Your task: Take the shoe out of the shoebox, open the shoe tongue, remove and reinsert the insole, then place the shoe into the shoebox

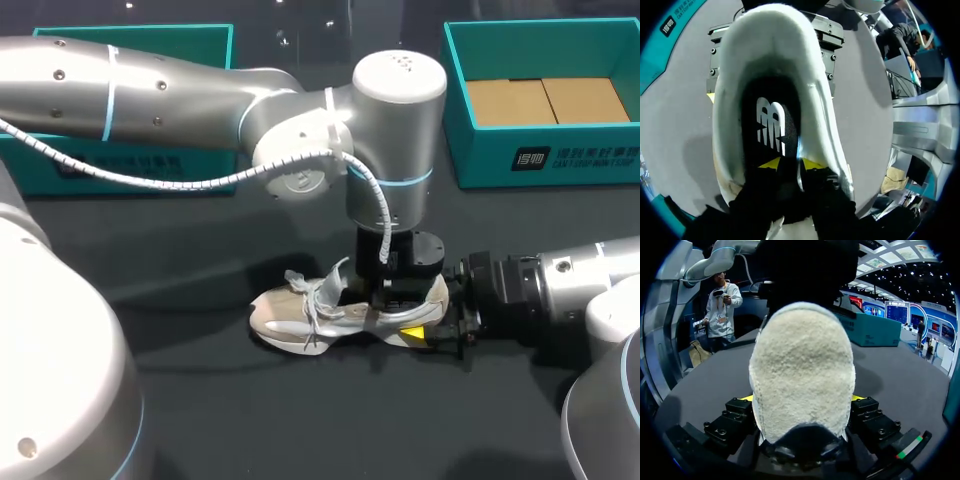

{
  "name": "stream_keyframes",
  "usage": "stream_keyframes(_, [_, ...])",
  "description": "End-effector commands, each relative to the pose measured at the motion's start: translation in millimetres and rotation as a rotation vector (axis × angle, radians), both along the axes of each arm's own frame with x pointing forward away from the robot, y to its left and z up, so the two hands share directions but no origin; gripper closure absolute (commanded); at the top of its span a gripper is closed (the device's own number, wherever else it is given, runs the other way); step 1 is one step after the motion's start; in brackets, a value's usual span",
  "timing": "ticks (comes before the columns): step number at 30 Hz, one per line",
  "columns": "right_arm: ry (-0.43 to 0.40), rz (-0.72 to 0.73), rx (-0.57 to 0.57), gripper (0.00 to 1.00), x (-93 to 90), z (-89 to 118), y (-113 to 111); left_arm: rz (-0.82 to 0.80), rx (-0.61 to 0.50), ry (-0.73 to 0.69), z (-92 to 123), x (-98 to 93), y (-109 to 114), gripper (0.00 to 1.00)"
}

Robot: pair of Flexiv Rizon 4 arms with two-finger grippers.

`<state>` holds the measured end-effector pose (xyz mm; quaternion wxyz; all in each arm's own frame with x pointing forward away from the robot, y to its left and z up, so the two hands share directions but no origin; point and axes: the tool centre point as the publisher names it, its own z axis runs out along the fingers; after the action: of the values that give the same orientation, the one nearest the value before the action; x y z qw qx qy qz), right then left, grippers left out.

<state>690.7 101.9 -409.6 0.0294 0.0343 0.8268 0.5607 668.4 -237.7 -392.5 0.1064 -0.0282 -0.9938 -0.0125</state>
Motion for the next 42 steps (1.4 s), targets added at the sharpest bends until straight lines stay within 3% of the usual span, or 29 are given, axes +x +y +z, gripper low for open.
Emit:
stream_keyframes(1, [0.000, -0.001, -0.003, 1.00, -0.8, 1, 1, -0.008, 0.000, -0.010, -7, 1.3, -6, 0.63])
stream_keyframes(5, [0.000, -0.001, -0.003, 1.00, -0.8, 1, 1, -0.014, -0.005, -0.042, -9, 1.8, -8, 0.58])
stream_keyframes(22, [0.000, -0.001, -0.003, 1.00, -0.8, 1, 1, -0.017, 0.033, -0.236, -38, 23.2, -17, 0.61])
stream_keyframes(31, [0.000, -0.001, -0.003, 1.00, -0.8, 1, 1, 0.012, 0.048, -0.287, -46, 40.1, -11, 0.79])
stream_keyframes(34, [0.000, -0.001, -0.003, 1.00, -0.8, 1, 1, 0.016, 0.051, -0.300, -47, 42.1, -8, 1.00])
stream_keyframes(42, [0.000, -0.001, -0.003, 1.00, -0.8, 1, 1, 0.039, 0.012, -0.293, -34, 43.1, 9, 1.00])
